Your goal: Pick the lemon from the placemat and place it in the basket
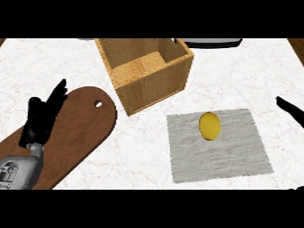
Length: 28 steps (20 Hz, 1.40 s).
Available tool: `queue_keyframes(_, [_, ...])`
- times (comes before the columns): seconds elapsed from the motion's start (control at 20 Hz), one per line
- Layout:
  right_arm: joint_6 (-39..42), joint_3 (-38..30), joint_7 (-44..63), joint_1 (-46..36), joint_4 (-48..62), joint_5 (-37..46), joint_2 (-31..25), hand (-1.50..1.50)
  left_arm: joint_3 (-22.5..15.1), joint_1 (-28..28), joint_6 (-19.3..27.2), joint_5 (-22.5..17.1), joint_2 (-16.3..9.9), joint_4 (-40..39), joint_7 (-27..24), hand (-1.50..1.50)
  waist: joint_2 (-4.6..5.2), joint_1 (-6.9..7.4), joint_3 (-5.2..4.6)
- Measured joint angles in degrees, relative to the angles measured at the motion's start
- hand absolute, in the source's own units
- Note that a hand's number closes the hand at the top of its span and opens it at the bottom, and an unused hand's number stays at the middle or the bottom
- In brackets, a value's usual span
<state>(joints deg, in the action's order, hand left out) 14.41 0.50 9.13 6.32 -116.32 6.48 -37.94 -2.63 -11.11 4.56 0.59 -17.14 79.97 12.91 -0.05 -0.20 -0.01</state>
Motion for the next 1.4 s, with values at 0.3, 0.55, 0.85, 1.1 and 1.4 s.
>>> queue_keyframes(0.3, [-1.20, 1.22, -2.31, -1.13, 3.78, 7.62, 6.27, -1.50, 1.75, -1.15, -1.28, 0.81, 0.63, -0.30, 0.71, 0.00, 0.02, 0.12, -0.01])
queue_keyframes(0.55, [0.95, 1.58, -1.96, -4.01, 6.66, 10.10, 10.14, -1.50, 2.61, 0.35, -2.28, 2.02, 1.24, 1.07, 0.53, 0.00, 0.04, 0.21, 0.01])
queue_keyframes(0.85, [-0.49, 3.95, -4.70, -7.70, 14.21, 15.96, 15.64, -1.50, 3.53, -0.91, -2.79, 3.26, 2.85, -1.23, -0.54, 0.00, 0.06, 0.24, 0.00])
queue_keyframes(1.1, [-1.99, 4.65, -7.66, -8.16, 17.66, 20.39, 18.78, -1.50, 3.57, -0.80, -2.69, 4.54, 4.21, 1.12, 1.82, 0.00, 0.04, 0.22, 0.01])
queue_keyframes(1.4, [-2.24, 5.02, -8.55, -10.95, 21.81, 23.90, 22.27, -1.50, 5.98, -0.23, -5.31, 4.24, 3.24, 1.73, 1.38, 0.00, 0.04, 0.27, 0.00])
